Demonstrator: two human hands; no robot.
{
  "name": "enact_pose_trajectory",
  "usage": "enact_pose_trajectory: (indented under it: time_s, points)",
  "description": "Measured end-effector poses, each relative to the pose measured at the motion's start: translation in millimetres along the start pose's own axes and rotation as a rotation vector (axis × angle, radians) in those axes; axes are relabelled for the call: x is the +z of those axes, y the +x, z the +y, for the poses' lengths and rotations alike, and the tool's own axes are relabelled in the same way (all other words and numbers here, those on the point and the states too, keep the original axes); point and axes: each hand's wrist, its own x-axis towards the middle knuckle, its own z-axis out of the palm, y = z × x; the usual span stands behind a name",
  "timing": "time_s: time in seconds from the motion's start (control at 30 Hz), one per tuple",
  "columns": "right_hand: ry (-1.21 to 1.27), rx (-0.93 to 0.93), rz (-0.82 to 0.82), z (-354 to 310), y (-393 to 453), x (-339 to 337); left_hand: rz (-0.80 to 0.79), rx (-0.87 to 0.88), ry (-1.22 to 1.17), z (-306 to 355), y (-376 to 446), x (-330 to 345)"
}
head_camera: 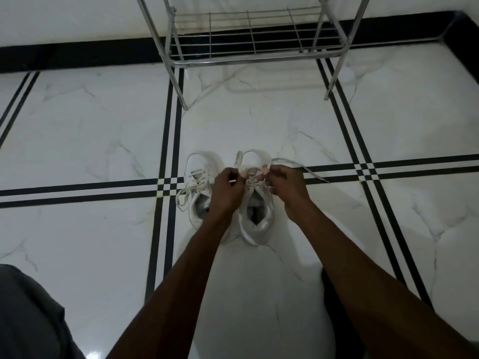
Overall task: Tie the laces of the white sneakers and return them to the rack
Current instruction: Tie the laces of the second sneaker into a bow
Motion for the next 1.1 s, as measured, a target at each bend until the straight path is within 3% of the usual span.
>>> enact_pose_trajectory:
  time_s: [0.07, 0.17, 0.23, 0.33, 0.4, 0.53, 0.73, 1.1]
  points:
    - [0.022, -0.029, 0.029, -11, 1, -3, -0.031, 0.027, -0.111, 14, 5, -12]
    - [0.032, -0.108, 0.026, -29, 2, -7, -0.089, 0.218, -0.101, 39, 8, -31]
    - [-0.18, -0.192, -0.146, -41, -1, -7, -0.092, 0.328, -0.003, 46, 11, -36]
    - [-0.519, -0.213, -0.559, -62, -11, 1, -0.131, 0.405, 0.067, 44, 18, -35]
    - [-0.65, -0.262, -0.657, -70, -14, 4, -0.211, 0.386, 0.051, 37, 19, -35]
    - [-0.703, -0.346, -0.505, -69, -8, -5, -0.322, 0.286, -0.025, 24, 16, -32]
    - [-0.808, -0.454, -0.472, -77, 1, -17, -0.273, 0.202, -0.011, 17, 17, -25]
    - [-0.75, -0.296, -0.498, -76, 0, -17, -0.295, 0.106, 0.016, 20, 22, -22]
